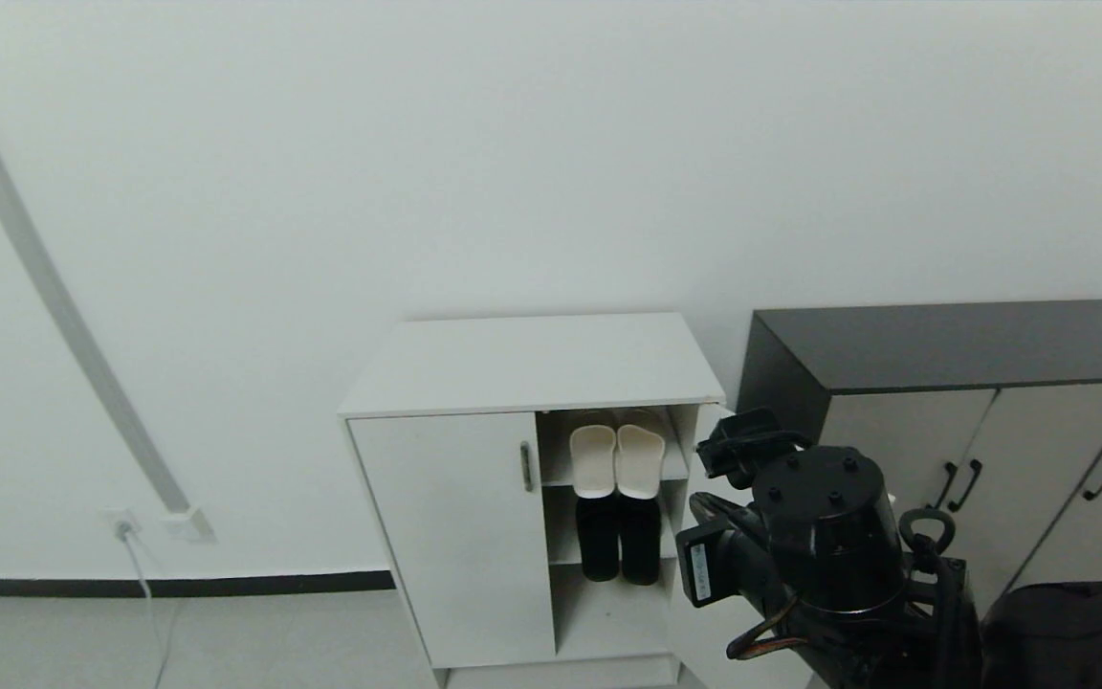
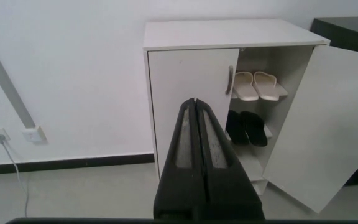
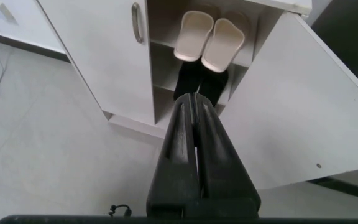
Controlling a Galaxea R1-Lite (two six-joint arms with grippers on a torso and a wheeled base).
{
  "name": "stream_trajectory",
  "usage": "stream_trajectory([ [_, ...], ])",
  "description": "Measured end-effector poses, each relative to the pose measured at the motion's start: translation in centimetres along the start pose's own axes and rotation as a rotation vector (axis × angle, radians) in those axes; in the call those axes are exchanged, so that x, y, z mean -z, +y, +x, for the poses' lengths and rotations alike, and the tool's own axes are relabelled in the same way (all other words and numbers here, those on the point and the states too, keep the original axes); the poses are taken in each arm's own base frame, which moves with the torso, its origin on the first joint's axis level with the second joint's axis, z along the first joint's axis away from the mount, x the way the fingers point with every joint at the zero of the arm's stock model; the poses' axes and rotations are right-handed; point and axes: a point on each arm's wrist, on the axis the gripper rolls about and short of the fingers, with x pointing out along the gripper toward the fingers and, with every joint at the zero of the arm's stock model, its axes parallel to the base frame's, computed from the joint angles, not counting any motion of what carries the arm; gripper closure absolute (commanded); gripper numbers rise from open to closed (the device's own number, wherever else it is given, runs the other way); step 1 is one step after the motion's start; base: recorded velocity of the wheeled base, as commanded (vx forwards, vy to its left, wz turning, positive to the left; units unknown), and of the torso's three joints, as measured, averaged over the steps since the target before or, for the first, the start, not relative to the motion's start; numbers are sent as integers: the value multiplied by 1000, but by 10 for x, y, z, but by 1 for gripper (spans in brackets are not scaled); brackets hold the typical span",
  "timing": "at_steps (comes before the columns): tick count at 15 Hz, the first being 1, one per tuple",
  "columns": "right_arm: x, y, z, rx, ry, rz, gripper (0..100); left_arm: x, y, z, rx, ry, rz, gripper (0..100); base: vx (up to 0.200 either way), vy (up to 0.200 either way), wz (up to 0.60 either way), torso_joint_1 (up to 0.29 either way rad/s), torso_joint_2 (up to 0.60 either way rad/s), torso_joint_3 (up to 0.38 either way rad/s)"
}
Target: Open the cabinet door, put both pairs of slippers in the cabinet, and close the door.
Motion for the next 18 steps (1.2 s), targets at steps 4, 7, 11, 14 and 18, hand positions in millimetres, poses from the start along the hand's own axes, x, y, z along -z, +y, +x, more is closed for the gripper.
stream_trajectory([
  [4,0,-1,1,3,1,-4,100,0,0,0,0,0,1,100,0,0,0,0,0,0],
  [7,0,-3,5,13,-9,4,100,0,0,0,0,0,1,100,0,0,0,0,0,0],
  [11,0,-4,8,16,-22,2,100,0,0,0,0,0,1,100,-50,0,0,2,1,1],
  [14,1,-5,9,22,-17,-4,100,0,0,0,0,1,0,100,-133,0,0,3,3,0],
  [18,4,-6,13,29,-8,-10,100,0,0,0,0,0,0,100,0,0,0,0,0,0],
])
